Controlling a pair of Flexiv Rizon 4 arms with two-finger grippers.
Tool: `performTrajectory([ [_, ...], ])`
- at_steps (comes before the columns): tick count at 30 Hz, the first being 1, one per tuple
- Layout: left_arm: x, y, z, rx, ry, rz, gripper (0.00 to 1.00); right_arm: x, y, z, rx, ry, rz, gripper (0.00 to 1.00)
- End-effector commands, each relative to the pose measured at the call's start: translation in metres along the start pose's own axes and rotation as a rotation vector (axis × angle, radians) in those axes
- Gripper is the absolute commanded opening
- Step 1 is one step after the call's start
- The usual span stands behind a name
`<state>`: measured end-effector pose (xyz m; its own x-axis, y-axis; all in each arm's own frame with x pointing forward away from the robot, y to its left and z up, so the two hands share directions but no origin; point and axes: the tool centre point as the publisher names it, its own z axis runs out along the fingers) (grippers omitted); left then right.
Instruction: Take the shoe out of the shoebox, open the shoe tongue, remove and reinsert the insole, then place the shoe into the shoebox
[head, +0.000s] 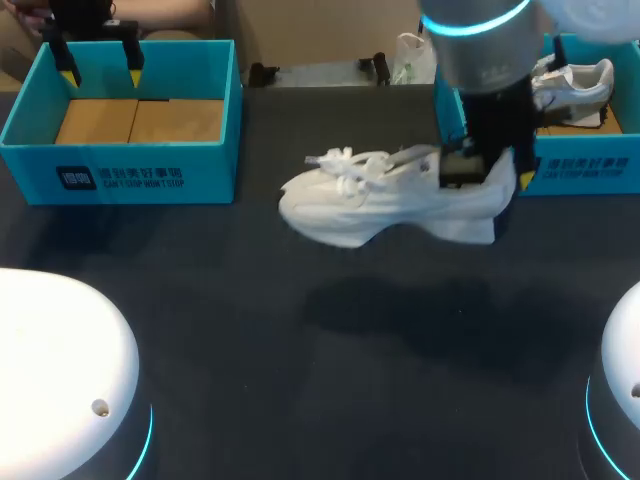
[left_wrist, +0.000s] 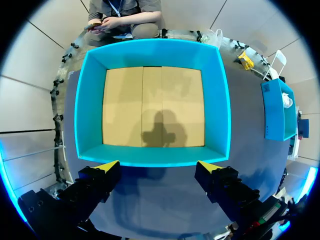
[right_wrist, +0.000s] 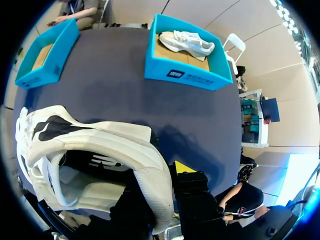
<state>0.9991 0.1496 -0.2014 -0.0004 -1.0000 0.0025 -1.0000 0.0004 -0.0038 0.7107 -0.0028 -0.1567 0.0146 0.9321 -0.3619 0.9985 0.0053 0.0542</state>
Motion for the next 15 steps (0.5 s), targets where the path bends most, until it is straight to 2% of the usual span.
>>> performTrajectory([
  [1,0.0,0.0,-0.001,-0.001,-0.001,0.0,1.0,0.026,-0.023,-0.008,-0.021,-0.028,-0.001,0.0],
  [7,0.0,0.0,-0.001,-0.001,-0.001,0.0,1.0,0.052,-0.05,-0.009,-0.009,-0.022,-0.007,0.0],
  [15,0.0,0.0,-0.001,-0.001,-0.001,0.0,1.0,0.055,-0.052,-0.008,-0.006,-0.023,-0.008,0.0],
])
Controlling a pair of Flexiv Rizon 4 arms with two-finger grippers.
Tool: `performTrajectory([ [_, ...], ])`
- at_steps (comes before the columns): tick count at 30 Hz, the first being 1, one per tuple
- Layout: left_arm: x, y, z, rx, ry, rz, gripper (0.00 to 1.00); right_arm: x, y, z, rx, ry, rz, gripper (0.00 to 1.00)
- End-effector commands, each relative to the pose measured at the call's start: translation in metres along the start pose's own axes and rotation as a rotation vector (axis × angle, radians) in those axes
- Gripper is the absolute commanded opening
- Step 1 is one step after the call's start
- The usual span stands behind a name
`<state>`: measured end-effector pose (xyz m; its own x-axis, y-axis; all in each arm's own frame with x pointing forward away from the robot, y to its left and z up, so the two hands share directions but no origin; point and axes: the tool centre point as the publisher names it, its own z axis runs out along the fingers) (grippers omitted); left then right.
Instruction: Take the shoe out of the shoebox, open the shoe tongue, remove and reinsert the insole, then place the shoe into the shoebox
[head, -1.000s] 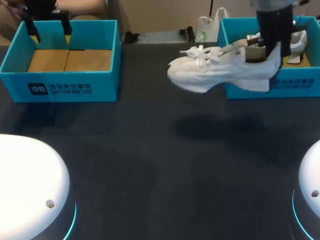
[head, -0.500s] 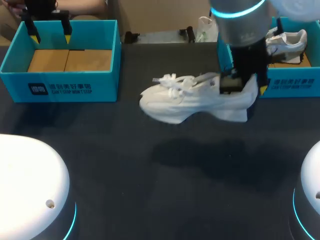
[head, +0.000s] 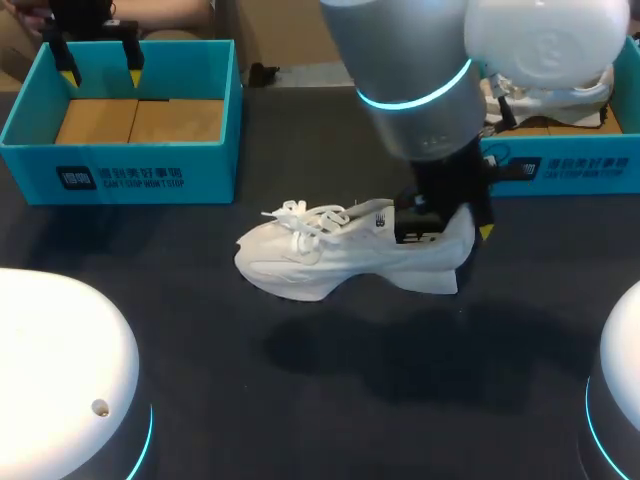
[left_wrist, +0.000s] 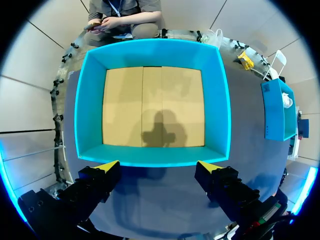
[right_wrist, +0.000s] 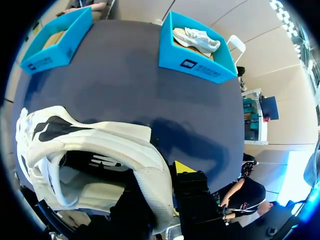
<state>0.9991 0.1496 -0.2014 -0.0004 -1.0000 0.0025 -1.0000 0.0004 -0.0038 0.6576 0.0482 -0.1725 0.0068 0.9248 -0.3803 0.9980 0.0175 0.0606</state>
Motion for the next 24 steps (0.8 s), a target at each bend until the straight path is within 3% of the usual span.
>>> performTrajectory([
  [1,0.0,0.0,-0.001,-0.001,-0.001,0.0,1.0,0.002,0.002,-0.002,0.004,-0.004,0.0,0.0],
  [20,0.0,0.0,-0.001,-0.001,-0.001,0.0,1.0,0.002,0.002,-0.002,0.004,-0.004,0.0,0.0],
  [24,0.0,0.0,-0.001,-0.001,-0.001,0.0,1.0,0.013,-0.001,0.016,0.0,-0.012,-0.029,0.0],
])
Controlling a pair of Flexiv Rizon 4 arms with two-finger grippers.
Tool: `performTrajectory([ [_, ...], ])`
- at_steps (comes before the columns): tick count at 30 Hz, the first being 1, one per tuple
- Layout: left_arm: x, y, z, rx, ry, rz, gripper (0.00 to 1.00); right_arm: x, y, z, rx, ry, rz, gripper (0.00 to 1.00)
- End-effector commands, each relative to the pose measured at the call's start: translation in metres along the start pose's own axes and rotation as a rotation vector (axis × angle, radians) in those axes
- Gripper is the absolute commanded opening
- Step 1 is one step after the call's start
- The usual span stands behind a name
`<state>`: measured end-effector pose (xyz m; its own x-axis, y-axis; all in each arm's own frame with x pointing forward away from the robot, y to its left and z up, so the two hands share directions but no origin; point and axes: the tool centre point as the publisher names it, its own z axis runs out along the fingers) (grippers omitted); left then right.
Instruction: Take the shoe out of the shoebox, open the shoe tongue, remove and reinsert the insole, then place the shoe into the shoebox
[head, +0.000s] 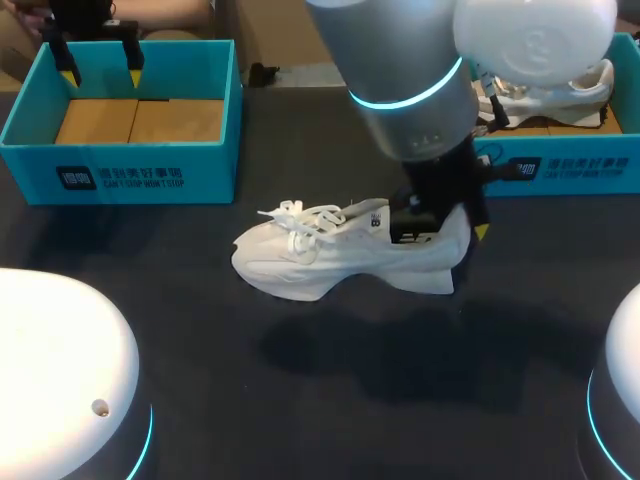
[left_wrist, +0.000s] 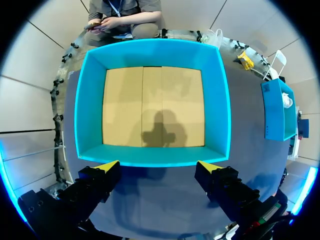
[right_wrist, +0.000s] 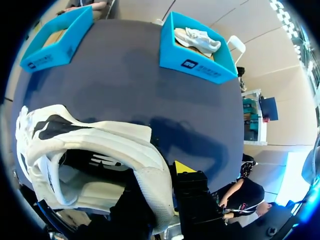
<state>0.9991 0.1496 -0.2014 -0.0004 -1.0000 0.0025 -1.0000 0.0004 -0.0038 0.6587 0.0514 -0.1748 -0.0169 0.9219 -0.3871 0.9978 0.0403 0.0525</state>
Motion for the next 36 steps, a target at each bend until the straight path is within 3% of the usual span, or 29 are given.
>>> performTrajectory([
  [1,0.0,0.0,-0.001,-0.001,-0.001,0.0,1.0,0.013,-0.003,0.019,0.0,-0.006,-0.008,0.0],
  [14,0.0,0.0,-0.001,-0.001,-0.001,0.0,1.0,0.047,0.008,0.074,-0.004,-0.02,-0.005,0.0],
  [24,0.0,0.0,-0.001,-0.001,-0.001,0.0,1.0,0.064,0.018,0.129,0.018,-0.008,-0.001,0.0],
  [36,0.0,0.0,-0.001,-0.001,-0.001,0.0,1.0,0.074,0.036,0.16,0.003,0.003,-0.04,0.0],
])
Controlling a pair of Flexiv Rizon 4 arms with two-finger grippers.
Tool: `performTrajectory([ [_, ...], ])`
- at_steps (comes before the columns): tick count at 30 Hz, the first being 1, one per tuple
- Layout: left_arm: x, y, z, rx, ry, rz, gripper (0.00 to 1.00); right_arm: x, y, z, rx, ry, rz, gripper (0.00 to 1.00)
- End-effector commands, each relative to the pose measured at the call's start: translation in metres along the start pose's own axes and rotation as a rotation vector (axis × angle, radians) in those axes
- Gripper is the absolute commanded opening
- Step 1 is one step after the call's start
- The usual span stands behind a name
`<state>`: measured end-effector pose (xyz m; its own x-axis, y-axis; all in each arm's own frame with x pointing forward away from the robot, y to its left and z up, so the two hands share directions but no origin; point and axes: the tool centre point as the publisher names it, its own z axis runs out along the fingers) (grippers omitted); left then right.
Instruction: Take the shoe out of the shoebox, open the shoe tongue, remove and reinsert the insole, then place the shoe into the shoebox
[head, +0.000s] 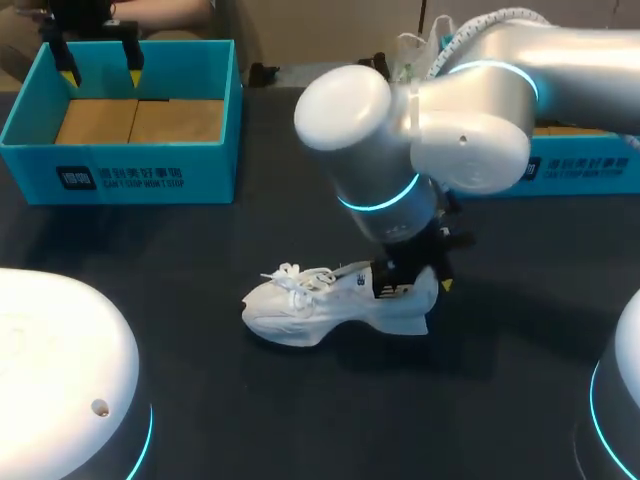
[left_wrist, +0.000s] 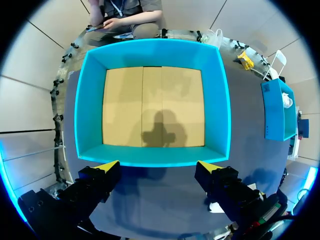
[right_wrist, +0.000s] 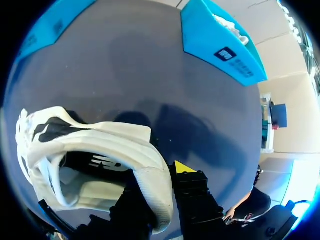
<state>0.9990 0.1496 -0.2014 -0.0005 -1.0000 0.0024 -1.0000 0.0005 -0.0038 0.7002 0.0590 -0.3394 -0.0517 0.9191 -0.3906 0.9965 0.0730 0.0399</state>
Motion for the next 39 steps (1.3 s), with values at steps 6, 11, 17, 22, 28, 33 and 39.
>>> performTrajectory([
  [6,0.0,0.0,-0.001,-0.001,-0.001,0.0,1.0,0.008,0.005,0.022,-0.007,0.015,-0.01,0.0],
  [11,0.0,0.0,-0.001,-0.001,-0.001,0.0,1.0,0.01,0.009,0.035,0.001,0.024,0.004,0.0],
  [17,0.0,0.0,-0.001,-0.001,-0.001,0.0,1.0,0.009,0.01,0.037,-0.008,0.038,0.013,0.37],
  [22,0.0,0.0,-0.001,-0.001,-0.001,0.0,1.0,0.006,0.012,0.031,-0.008,0.038,0.003,0.44],
  [28,0.0,0.0,-0.001,-0.001,-0.001,0.0,1.0,0.0,0.007,0.01,-0.024,0.065,0.005,0.68],
  [33,0.0,0.0,-0.001,-0.001,-0.001,0.0,1.0,-0.005,0.007,-0.014,-0.05,0.099,-0.053,0.9],
  [39,0.0,0.0,-0.001,-0.001,-0.001,0.0,1.0,-0.006,0.007,-0.043,-0.116,0.143,-0.195,1.0],
])
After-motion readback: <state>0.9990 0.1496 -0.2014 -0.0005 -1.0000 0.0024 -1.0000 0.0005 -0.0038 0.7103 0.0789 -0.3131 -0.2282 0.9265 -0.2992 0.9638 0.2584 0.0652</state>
